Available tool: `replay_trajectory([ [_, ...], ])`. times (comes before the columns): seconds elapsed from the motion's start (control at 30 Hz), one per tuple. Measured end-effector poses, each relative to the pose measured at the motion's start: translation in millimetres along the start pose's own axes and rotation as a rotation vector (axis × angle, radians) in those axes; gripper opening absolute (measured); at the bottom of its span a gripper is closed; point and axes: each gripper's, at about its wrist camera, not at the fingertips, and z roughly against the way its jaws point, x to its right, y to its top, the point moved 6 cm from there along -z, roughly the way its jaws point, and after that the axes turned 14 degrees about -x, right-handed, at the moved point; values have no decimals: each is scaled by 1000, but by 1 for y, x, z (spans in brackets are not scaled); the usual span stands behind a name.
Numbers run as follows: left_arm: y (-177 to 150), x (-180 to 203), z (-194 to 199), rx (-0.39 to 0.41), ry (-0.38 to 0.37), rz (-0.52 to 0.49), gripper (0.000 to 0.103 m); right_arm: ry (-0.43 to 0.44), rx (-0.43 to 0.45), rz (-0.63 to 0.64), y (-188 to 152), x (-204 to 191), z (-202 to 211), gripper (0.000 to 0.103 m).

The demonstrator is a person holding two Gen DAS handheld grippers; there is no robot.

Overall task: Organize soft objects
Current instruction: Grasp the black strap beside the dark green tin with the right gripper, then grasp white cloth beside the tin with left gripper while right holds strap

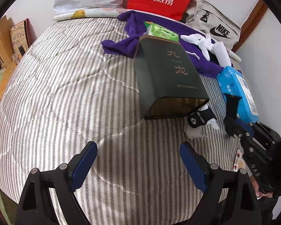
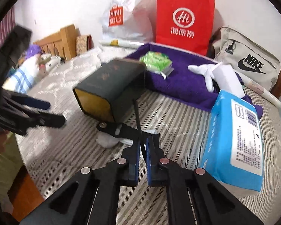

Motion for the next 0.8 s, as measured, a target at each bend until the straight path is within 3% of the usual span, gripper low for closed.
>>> replay_trajectory([
  [0.27, -9, 18, -6, -21, -7, -22, 89, 101, 50, -79, -5, 13, 23, 3],
  [0.4, -10, 33, -4, 7, -66, -49, 88, 136, 86, -108, -10, 19, 39, 3],
  [0.67, 0, 59, -10, 71, -102, -118, 71, 151, 133, -130, -26, 29, 68, 3],
  [0.8, 8, 65, -14, 88, -120, -128, 68, 140, 148, -138, -37, 37, 78, 3],
])
